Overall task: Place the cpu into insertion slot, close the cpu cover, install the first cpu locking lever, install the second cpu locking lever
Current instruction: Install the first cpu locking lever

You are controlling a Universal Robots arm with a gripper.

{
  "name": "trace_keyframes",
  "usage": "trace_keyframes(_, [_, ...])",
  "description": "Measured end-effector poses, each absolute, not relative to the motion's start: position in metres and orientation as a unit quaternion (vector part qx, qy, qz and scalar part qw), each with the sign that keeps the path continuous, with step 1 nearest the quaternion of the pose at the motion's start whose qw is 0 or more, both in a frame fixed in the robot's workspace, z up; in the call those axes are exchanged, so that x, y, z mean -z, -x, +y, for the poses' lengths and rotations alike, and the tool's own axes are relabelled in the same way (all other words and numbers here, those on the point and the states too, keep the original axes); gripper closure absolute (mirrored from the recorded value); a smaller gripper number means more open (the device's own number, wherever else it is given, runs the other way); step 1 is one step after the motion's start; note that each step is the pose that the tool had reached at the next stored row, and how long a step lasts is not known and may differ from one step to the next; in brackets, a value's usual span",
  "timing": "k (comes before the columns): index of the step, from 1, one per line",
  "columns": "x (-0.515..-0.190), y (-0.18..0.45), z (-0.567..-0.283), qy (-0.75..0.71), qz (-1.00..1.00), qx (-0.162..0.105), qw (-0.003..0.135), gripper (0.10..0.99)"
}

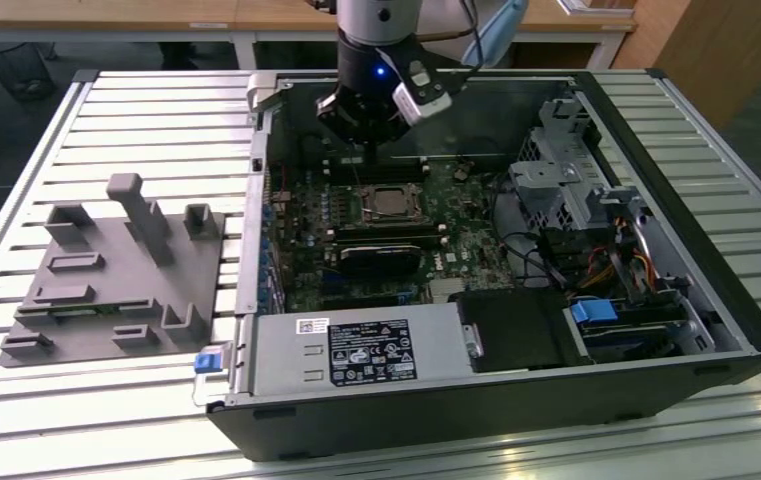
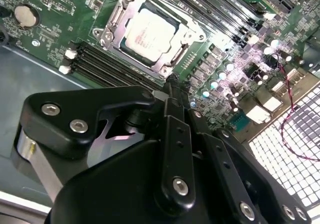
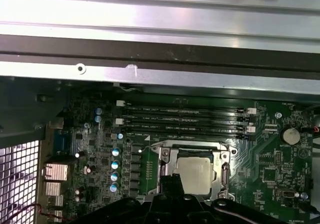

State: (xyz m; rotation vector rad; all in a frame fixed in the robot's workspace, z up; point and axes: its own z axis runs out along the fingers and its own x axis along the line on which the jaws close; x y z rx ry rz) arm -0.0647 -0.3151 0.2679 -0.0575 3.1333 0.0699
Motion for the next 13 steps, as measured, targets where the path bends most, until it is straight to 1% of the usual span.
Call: trace_keyframes(13, [-0.2652,0.0694,-0.3149,0.014,1.000,-0.022,0.005,0.980])
